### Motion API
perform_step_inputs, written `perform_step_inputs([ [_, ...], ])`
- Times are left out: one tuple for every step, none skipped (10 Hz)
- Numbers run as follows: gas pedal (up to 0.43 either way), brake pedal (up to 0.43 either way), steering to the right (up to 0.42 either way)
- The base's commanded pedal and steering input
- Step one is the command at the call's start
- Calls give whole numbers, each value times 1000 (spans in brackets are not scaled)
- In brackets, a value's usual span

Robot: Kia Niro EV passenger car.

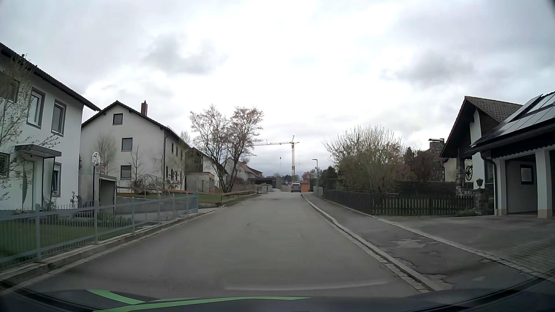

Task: Follow the waypoints while adhering to traffic rules and regulations

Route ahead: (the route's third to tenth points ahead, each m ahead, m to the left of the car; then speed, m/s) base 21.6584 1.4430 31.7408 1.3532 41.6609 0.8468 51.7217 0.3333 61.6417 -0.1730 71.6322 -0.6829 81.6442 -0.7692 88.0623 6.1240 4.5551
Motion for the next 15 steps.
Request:
perform_step_inputs([
  [87, 0, 6],
  [87, 0, 6],
  [87, 0, 7],
  [79, 0, 6],
  [79, 0, 7],
  [79, 0, 6],
  [79, 0, 7],
  [79, 0, 7],
  [79, 0, 7],
  [79, 0, 7],
  [79, 0, 6],
  [79, 0, 7],
  [79, 0, 7],
  [79, 0, 9],
  [79, 0, 10],
])
